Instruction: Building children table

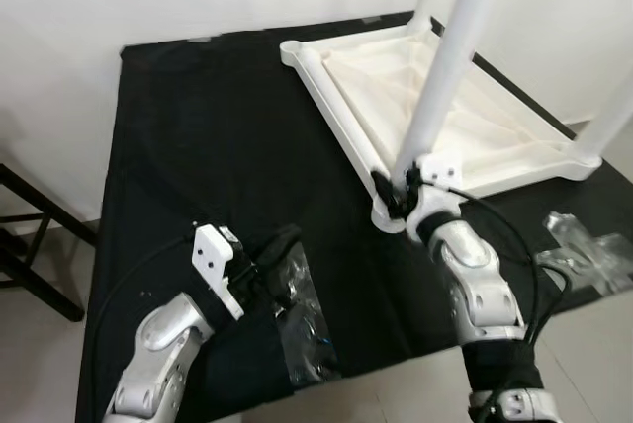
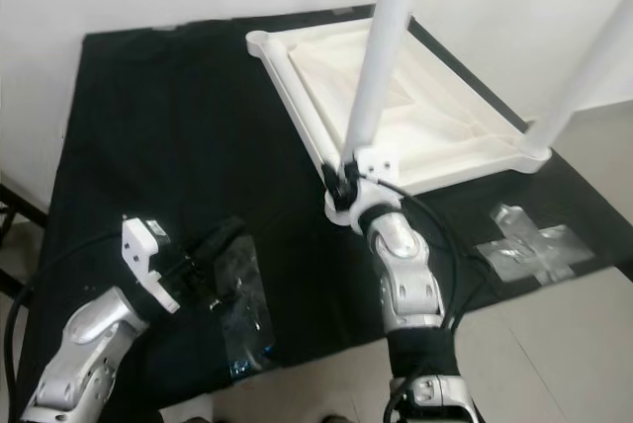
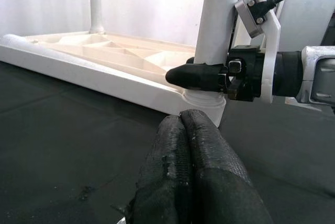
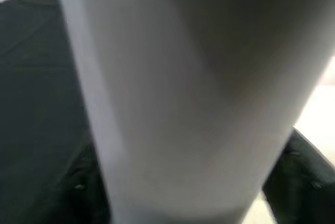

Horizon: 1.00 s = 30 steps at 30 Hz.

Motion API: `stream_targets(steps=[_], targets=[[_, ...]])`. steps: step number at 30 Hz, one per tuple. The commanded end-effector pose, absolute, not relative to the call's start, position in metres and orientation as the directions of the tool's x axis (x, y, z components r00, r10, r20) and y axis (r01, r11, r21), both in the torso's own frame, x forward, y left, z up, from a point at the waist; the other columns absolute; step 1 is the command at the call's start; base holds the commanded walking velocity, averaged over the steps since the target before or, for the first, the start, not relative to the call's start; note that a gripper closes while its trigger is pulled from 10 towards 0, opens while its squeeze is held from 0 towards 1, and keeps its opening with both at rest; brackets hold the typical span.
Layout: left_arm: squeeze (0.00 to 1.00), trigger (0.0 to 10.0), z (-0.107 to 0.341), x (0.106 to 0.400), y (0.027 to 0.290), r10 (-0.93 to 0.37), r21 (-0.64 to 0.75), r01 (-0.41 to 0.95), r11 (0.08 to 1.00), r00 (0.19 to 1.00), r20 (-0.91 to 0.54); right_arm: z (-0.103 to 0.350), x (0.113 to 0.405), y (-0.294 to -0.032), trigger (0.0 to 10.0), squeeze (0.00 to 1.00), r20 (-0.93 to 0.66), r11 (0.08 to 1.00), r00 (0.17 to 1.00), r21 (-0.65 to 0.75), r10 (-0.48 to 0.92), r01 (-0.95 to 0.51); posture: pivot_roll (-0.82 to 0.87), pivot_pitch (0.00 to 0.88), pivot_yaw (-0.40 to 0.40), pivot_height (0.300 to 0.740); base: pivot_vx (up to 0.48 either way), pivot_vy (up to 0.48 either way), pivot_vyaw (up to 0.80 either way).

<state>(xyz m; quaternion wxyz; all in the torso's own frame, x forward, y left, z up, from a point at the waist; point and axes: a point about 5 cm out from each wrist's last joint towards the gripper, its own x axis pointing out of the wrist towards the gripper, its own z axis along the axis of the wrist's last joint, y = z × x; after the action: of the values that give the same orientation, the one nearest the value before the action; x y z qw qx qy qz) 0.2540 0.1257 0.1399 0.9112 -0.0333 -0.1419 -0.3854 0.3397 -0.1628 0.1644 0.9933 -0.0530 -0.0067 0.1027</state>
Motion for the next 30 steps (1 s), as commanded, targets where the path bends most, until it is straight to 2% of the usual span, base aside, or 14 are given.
stream_targets(steps=[1,2,3,4,5,6,7,8,11,20,21,24,25,30], targets=[[0.0,10.0,0.136,0.253,0.125,-0.697,0.041,0.716,0.697,0.663,0.273,0.182,0.346,-0.17,10.0,0.13,0.051,0.946,0.951,-0.125,0.306,-0.298,0.0,0.152,-0.006,0.74,0.0,0.0,0.0],[0.0,10.0,0.136,0.253,0.125,-0.697,0.041,0.716,0.697,0.663,0.273,0.182,0.346,-0.17,10.0,0.13,0.051,0.946,0.951,-0.125,0.306,-0.298,0.0,0.152,-0.006,0.74,0.0,0.0,0.0],[0.0,10.0,0.136,0.253,0.124,-0.698,0.04,0.717,0.696,0.662,0.273,0.19,0.347,-0.168,10.0,0.13,0.078,0.917,0.919,-0.146,0.385,-0.372,0.0,0.152,-0.006,0.74,0.0,0.0,0.0],[0.0,10.0,0.136,0.253,0.124,-0.698,0.039,0.718,0.695,0.661,0.274,0.196,0.348,-0.168,10.0,0.0,0.079,0.872,0.875,-0.164,0.478,-0.461,0.0,0.151,-0.006,0.74,0.0,0.0,0.0],[0.0,10.0,0.135,0.253,0.123,-0.699,0.039,0.718,0.695,0.661,0.275,0.2,0.349,-0.167,10.0,0.0,0.064,0.813,0.82,-0.195,0.569,-0.548,0.01,0.15,-0.01,0.74,0.0,0.0,0.0],[0.0,10.0,0.135,0.253,0.123,-0.699,0.039,0.718,0.695,0.661,0.275,0.2,0.349,-0.167,10.0,0.0,0.064,0.813,0.82,-0.195,0.569,-0.548,0.01,0.15,-0.01,0.74,0.0,0.0,0.0],[0.0,10.0,0.135,0.253,0.123,-0.697,0.04,0.717,0.696,0.661,0.277,0.204,0.352,-0.168,10.0,0.0,0.016,0.715,0.729,-0.214,0.684,-0.666,0.01,0.149,-0.012,0.74,0.0,0.0,0.0],[0.0,10.0,0.135,0.253,0.123,-0.697,0.04,0.717,0.696,0.661,0.277,0.204,0.352,-0.168,10.0,0.0,0.016,0.715,0.729,-0.214,0.684,-0.666,0.01,0.149,-0.012,0.74,0.0,0.0,0.0],[0.0,10.0,0.135,0.252,0.123,-0.695,0.043,0.714,0.699,0.663,0.278,0.205,0.354,-0.168,10.0,0.0,-0.055,0.601,0.628,-0.236,0.776,-0.764,0.02,0.147,-0.016,0.74,0.0,0.0,0.0],[0.0,10.0,0.135,0.251,0.126,-0.694,0.045,0.712,0.701,0.666,0.274,0.217,0.367,-0.172,10.0,0.0,-0.102,0.465,0.487,-0.181,0.868,-0.867,0.05,0.152,0.0,0.74,0.0,0.0,0.0],[0.0,10.0,0.135,0.25,0.126,-0.696,0.047,0.713,0.699,0.665,0.272,0.219,0.369,-0.173,5.6,0.0,-0.097,0.455,0.476,-0.176,0.874,-0.873,0.05,0.154,0.004,0.74,0.0,0.0,0.0],[0.0,10.0,0.135,0.25,0.127,-0.698,0.048,0.714,0.698,0.664,0.27,0.22,0.37,-0.173,5.6,0.0,-0.094,0.449,0.469,-0.174,0.878,-0.876,0.05,0.155,0.005,0.74,0.0,0.0,0.0],[0.0,10.0,0.135,0.249,0.127,-0.699,0.048,0.715,0.698,0.663,0.268,0.22,0.371,-0.173,0.0,0.0,-0.097,0.438,0.457,-0.168,0.884,-0.883,0.05,0.158,0.003,0.74,0.0,0.0,0.0],[0.0,10.0,0.135,0.248,0.128,-0.698,0.048,0.714,0.698,0.665,0.266,0.219,0.37,-0.179,0.0,0.0,-0.111,0.412,0.431,-0.156,0.895,-0.897,0.06,0.163,0.007,0.74,0.0,0.0,0.0]])
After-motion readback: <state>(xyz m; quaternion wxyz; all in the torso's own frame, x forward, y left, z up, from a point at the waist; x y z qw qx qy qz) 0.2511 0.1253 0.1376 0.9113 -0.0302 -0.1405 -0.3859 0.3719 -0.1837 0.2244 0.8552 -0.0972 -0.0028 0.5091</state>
